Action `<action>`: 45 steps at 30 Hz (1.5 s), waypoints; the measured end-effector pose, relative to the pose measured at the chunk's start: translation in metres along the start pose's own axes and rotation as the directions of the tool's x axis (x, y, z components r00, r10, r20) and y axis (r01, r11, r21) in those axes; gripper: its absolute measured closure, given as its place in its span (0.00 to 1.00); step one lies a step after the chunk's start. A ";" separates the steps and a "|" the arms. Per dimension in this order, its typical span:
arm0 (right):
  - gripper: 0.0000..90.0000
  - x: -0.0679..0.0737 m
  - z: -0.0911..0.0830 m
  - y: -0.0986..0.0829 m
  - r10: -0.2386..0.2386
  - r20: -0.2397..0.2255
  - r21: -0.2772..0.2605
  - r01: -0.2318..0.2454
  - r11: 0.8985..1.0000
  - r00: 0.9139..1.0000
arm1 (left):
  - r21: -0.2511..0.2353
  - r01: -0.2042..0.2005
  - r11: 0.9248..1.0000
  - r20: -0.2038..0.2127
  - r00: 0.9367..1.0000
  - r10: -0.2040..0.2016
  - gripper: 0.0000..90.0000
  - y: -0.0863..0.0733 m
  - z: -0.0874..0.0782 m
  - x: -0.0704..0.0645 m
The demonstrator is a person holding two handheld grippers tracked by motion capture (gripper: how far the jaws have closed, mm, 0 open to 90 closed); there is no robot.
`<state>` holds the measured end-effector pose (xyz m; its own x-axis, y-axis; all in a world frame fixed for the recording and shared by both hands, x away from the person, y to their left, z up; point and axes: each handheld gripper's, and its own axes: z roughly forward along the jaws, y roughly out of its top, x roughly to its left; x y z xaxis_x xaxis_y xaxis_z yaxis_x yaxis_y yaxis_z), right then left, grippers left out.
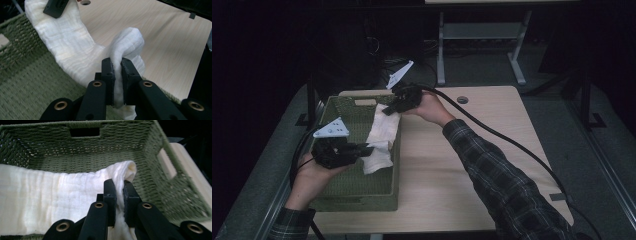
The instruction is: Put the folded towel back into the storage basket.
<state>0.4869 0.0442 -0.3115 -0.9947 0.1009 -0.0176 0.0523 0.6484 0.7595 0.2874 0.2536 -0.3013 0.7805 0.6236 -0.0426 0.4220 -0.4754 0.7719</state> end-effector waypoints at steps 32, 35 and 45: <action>0.82 -0.003 0.041 -0.004 0.013 -0.003 0.059 -0.013 0.998 1.000 | 0.003 0.036 0.999 0.015 0.999 -0.036 0.57 -0.014 0.012 0.008; 0.69 -0.005 0.039 -0.003 0.018 0.037 0.037 -0.020 0.999 0.999 | 0.004 0.035 0.999 0.015 0.999 -0.035 0.57 -0.014 0.011 0.008; 0.49 -0.010 0.011 -0.008 0.038 0.093 0.006 -0.038 0.999 0.995 | -0.010 0.030 0.999 0.029 0.999 -0.030 0.52 -0.003 0.021 0.004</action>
<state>0.4970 0.0464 -0.3247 -0.9797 0.1946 -0.0492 0.0909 0.6486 0.7557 0.2987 0.2440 -0.3172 0.7805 0.6194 -0.0839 0.4410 -0.4504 0.7763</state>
